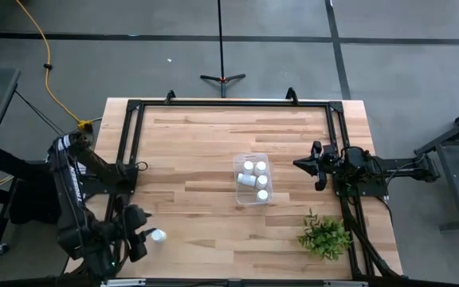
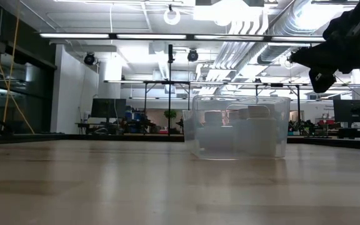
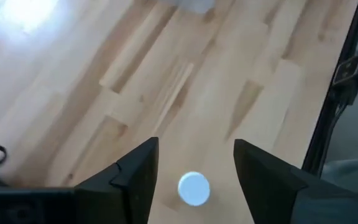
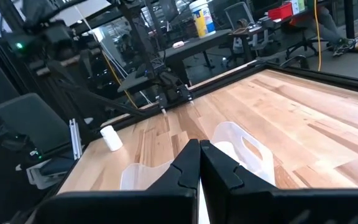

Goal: Pick and place pill bottles into a basket
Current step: Put the pill bottle into the bin

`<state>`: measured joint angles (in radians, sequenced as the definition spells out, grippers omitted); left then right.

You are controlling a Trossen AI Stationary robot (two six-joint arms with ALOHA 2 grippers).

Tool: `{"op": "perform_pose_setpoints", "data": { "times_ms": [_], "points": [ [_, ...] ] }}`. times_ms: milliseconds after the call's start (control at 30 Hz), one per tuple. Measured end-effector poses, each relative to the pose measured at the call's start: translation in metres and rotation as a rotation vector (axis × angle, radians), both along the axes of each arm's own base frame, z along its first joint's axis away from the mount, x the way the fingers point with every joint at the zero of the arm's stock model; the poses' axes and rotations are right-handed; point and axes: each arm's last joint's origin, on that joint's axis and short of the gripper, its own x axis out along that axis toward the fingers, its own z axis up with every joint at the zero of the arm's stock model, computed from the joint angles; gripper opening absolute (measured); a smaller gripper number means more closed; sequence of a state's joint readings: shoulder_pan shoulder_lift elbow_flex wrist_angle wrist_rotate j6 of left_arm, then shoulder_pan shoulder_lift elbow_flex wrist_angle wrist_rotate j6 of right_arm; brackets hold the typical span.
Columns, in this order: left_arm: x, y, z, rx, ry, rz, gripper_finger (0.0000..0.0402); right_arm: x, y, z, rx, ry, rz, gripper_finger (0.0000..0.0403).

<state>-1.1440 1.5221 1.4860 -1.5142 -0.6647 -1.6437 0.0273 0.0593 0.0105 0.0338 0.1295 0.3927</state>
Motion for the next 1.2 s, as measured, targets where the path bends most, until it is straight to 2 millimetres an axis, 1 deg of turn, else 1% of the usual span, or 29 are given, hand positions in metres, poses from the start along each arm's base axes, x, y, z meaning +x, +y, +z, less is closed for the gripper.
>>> {"op": "perform_pose_setpoints", "data": {
  "times_ms": [67, 200, 333, 467, 600, 733, 833, 967, 1033, 1200],
  "points": [
    [-0.003, -0.003, -0.015, -0.013, -0.004, -0.007, 0.0236, 0.0, 0.0, 0.0, 0.0, 0.0, -0.001, 0.0],
    [-0.001, -0.009, -0.045, -0.056, -0.021, -0.006, 0.0235, 0.0, -0.001, 0.0, -0.001, -0.001, -0.021, 0.0],
    [0.001, -0.011, -0.065, -0.083, -0.028, -0.007, 0.0248, 0.0, -0.001, 0.0, -0.012, 0.0, -0.028, 0.0],
    [0.001, -0.012, -0.075, -0.106, -0.026, -0.004, 0.0278, 0.0, -0.001, 0.0, -0.009, 0.0, -0.027, 0.0],
    [-0.002, -0.011, -0.082, -0.126, 0.067, -0.017, 0.0321, 0.0, -0.001, 0.0, -0.009, 0.0, -0.028, 0.0],
    [-0.003, -0.01, -0.094, -0.132, 0.093, -0.021, 0.0361, 0.0, -0.001, 0.0, -0.008, 0.0, -0.03, 0.0],
    [-0.005, -0.008, -0.1, -0.128, 0.116, -0.016, 0.038, 0.0, -0.001, 0.0, -0.008, 0.001, -0.033, 0.0],
    [-0.006, -0.008, -0.113, -0.148, 0.137, -0.044, 0.0387, 0.0, -0.001, 0.0, -0.008, 0.0, -0.037, 0.0],
    [-0.007, -0.006, -0.118, -0.156, 0.162, -0.037, 0.0384, 0.0, -0.001, 0.0, -0.008, 0.0, -0.037, 0.0],
    [-0.008, -0.003, -0.127, -0.15, 0.154, -0.029, 0.0372, 0.0, -0.001, 0.0, -0.008, 0.0, -0.043, 0.0]
  ]
}}
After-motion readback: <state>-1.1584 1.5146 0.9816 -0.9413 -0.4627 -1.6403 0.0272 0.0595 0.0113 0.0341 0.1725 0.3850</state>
